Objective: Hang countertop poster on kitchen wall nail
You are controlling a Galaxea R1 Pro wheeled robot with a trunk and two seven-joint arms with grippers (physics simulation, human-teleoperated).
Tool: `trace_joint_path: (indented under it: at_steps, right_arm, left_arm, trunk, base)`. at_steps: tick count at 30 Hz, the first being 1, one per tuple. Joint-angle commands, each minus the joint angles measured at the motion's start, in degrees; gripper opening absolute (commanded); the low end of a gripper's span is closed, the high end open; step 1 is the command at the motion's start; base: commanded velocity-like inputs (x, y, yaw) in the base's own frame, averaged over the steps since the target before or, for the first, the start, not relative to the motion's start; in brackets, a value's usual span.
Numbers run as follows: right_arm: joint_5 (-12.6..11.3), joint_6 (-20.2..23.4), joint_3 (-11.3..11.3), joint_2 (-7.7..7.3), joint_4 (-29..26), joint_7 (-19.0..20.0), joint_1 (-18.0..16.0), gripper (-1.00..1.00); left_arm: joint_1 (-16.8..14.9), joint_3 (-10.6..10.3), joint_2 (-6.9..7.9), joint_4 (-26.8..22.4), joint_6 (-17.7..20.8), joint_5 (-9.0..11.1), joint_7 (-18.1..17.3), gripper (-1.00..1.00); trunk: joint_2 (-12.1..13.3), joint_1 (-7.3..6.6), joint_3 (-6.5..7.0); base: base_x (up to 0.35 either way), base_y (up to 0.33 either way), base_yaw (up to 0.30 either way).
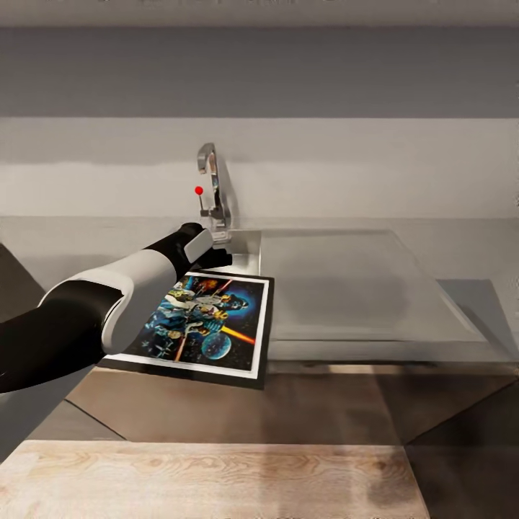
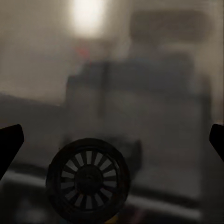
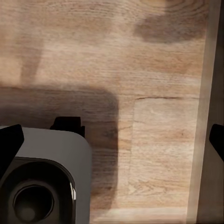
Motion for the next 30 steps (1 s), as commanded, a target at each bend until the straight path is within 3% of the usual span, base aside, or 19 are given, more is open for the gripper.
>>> trace_joint_path:
  at_steps: [1,30]
  right_arm:
    - [0.1,-0.2,0.0,-0.01,0.0,0.0,0.0,1.00]
    - [0.1,-0.2,0.0,-0.01,0.0,0.0,0.0,1.00]
  left_arm:
    - [0.0,0.8,0.00,0.0,0.2,1.0,0.4,1.00]
    - [0.0,0.8,0.00,-0.1,0.2,1.0,0.4,1.00]
  trunk:
    - [0.0,-0.01,-0.06]
    - [0.0,-0.01,0.08]
  base:
    - [-0.084,0.000,0.000]
    - [-0.052,0.000,0.000]
